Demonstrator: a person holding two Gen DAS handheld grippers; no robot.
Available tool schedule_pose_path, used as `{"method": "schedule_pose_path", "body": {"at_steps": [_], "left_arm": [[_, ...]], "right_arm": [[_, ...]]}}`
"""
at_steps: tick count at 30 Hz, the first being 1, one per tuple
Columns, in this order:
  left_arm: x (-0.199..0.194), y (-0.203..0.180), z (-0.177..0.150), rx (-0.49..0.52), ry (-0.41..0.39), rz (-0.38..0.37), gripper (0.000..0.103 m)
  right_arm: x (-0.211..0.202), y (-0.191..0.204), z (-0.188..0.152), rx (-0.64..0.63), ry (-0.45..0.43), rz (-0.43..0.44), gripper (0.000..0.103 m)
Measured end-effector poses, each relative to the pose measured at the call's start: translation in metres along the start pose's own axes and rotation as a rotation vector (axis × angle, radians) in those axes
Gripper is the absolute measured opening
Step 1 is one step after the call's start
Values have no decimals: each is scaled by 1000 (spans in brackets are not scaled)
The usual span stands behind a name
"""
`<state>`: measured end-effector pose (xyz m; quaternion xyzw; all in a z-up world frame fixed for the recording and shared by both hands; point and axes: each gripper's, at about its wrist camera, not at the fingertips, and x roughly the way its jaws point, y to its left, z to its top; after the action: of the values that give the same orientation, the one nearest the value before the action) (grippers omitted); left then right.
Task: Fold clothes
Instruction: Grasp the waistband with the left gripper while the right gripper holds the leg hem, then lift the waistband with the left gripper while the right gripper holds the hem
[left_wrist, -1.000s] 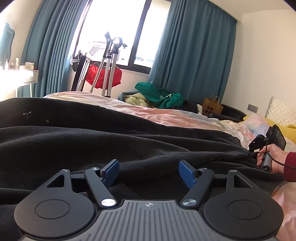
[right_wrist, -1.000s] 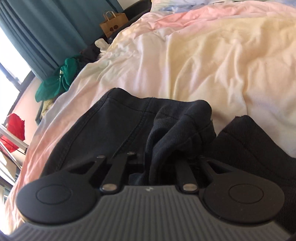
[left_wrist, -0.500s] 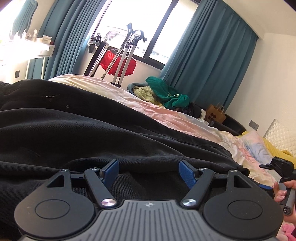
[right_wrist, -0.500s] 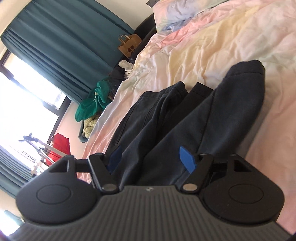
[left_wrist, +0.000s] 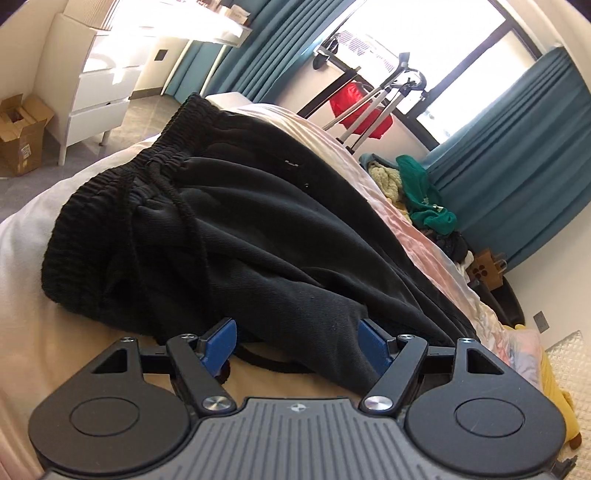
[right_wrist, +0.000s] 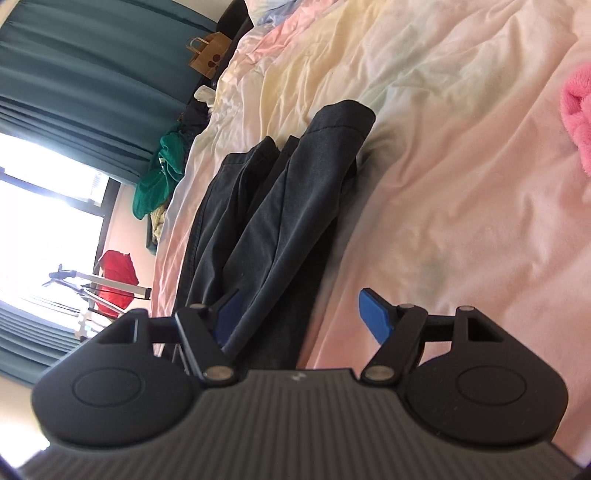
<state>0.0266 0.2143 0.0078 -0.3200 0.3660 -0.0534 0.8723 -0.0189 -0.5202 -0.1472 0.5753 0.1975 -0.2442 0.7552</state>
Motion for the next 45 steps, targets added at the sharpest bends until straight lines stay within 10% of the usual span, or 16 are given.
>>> {"method": "schedule_pose_path", "body": {"at_steps": [8,20,32,45], "left_arm": [[7,69,17,-335,50,96,78],[9,140,11,-752,36,-8,79],[10,163,23,-821,11,-113,87],[13,158,14,-845,-6,-127,81]], "right_arm": [[10,-10,-3,52,63,-4,72],[4,-19,-2,119,4,-17,72],[11,-64,-9,509,-110,112,72],[74,-14,8,157,-121,77,65]]}}
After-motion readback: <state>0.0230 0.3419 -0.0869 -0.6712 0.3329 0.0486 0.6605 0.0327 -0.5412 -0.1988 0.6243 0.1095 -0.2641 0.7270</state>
